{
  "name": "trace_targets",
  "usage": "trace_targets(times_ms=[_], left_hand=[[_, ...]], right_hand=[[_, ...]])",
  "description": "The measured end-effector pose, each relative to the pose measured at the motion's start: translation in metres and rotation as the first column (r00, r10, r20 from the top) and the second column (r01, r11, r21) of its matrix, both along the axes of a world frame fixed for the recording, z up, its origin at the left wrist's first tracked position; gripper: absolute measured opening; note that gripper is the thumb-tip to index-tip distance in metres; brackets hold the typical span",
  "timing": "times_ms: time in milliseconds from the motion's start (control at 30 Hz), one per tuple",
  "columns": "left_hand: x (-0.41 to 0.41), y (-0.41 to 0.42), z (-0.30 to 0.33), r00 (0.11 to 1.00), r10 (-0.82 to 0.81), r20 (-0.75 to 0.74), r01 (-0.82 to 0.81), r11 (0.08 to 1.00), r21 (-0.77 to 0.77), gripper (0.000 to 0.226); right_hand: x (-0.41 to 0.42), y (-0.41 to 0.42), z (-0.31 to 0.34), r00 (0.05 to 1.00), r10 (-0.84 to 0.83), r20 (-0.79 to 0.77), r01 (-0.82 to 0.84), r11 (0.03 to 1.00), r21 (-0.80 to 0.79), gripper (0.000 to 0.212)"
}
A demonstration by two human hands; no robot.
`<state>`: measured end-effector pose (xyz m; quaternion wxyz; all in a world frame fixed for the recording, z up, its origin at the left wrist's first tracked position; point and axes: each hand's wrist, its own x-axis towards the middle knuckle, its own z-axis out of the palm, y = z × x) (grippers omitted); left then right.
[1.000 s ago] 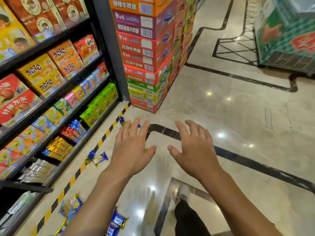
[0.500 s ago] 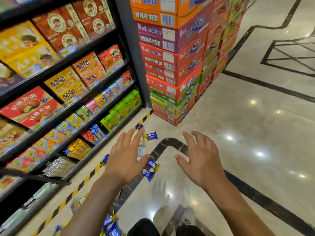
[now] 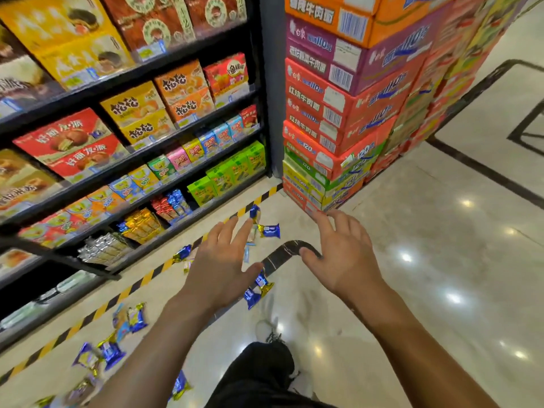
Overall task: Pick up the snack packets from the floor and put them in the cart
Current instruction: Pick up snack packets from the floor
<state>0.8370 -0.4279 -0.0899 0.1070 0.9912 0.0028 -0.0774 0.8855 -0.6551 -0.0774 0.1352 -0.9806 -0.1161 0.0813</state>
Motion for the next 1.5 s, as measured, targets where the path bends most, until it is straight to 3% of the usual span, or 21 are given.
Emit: trace_targets(times_ms=[133, 367, 667, 900, 1000, 1133, 1200, 1333, 1500], left_hand=[[0.015, 0.022, -0.009, 0.995, 0.102, 0.01, -0.101, 0.994, -0.04, 0.088], [0.008, 0.071, -0.038, 0.95, 0.293, -0.106, -0.305, 0.945, -0.12, 0.088], [-0.002, 0.11, -0.073, 0.859, 0.475, -0.19, -0.503, 0.853, -0.139, 0.084], [0.024, 0.115, -0.094, 0.75, 0.601, -0.277, -0.662, 0.678, -0.321, 0.089], [0.045, 0.115, -0.104, 0.726, 0.638, -0.258, -0.687, 0.656, -0.313, 0.089], [0.081, 0.118, -0.116, 0.721, 0.657, -0.219, -0.692, 0.674, -0.258, 0.082], [0.099, 0.121, -0.131, 0.712, 0.67, -0.21, -0.699, 0.649, -0.301, 0.083], [0.128, 0.122, -0.168, 0.593, 0.758, -0.272, -0.756, 0.406, -0.514, 0.072], [0.142, 0.128, -0.234, 0.542, 0.799, -0.261, -0.767, 0.344, -0.542, 0.067]], right_hand=[[0.023, 0.033, -0.002, 0.99, 0.141, 0.017, -0.141, 0.99, -0.026, 0.075], [0.062, 0.109, -0.025, 0.943, 0.331, -0.044, -0.33, 0.944, 0.013, 0.071], [0.083, 0.159, -0.07, 0.879, 0.461, -0.123, -0.465, 0.885, -0.006, 0.073], [0.124, 0.199, -0.107, 0.828, 0.495, -0.264, -0.476, 0.869, 0.138, 0.073], [0.142, 0.215, -0.122, 0.824, 0.505, -0.257, -0.479, 0.863, 0.159, 0.074], [0.164, 0.225, -0.145, 0.809, 0.579, -0.105, -0.565, 0.814, 0.138, 0.07], [0.179, 0.23, -0.163, 0.804, 0.575, -0.151, -0.551, 0.816, 0.173, 0.067], [0.209, 0.233, -0.21, 0.829, 0.499, -0.252, -0.42, 0.853, 0.309, 0.062], [0.238, 0.232, -0.274, 0.847, 0.397, -0.355, -0.303, 0.907, 0.292, 0.058]])
